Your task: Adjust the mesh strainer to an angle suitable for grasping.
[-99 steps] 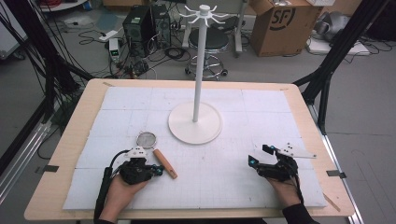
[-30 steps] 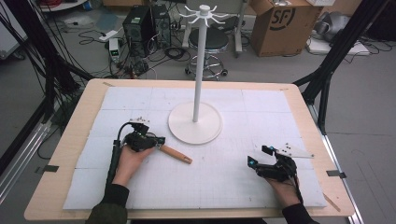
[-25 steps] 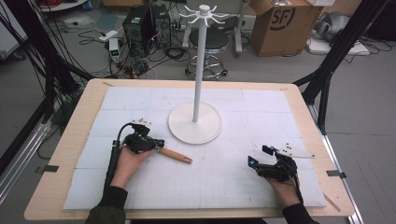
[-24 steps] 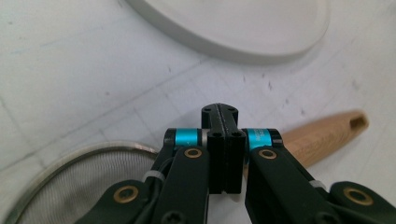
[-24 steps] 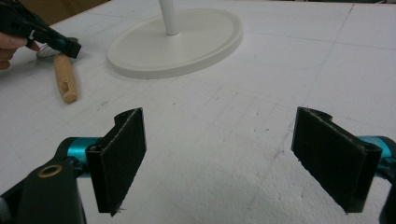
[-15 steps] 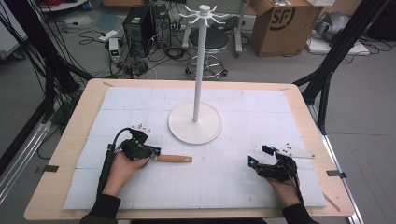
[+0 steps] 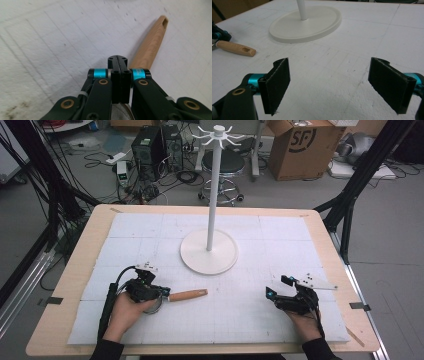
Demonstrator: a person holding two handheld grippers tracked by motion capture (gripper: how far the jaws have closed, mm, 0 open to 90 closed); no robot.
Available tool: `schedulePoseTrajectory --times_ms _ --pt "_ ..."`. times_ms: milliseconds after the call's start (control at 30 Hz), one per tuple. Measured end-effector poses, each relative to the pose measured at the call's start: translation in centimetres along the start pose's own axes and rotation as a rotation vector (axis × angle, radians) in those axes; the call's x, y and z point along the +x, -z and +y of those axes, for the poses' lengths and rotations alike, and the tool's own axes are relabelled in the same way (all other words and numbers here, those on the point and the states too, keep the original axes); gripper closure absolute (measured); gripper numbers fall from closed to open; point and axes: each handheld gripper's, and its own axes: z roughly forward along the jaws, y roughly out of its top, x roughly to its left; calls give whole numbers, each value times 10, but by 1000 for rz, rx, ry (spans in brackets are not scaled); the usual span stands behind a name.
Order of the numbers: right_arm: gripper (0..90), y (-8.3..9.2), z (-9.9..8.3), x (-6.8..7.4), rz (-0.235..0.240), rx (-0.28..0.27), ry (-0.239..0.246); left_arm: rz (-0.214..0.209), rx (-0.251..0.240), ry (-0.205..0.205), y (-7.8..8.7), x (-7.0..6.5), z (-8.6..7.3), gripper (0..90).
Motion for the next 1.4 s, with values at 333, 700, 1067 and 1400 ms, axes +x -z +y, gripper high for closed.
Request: schedulePoseTrajectory --times_ms 333,700,1067,1400 --pt "170 0 0 1 -3 -3 -5 -112 -92 -37 -8 -39 9 900" --pt "171 2 1 0 -5 -13 -7 -147 33 -103 -56 -76 13 900" --pt "171 2 1 1 -3 -11 -3 -36 6 -57 -68 -84 15 900" --pt "171 3 1 1 -5 -14 -7 62 -31 -20 -71 -73 24 900"
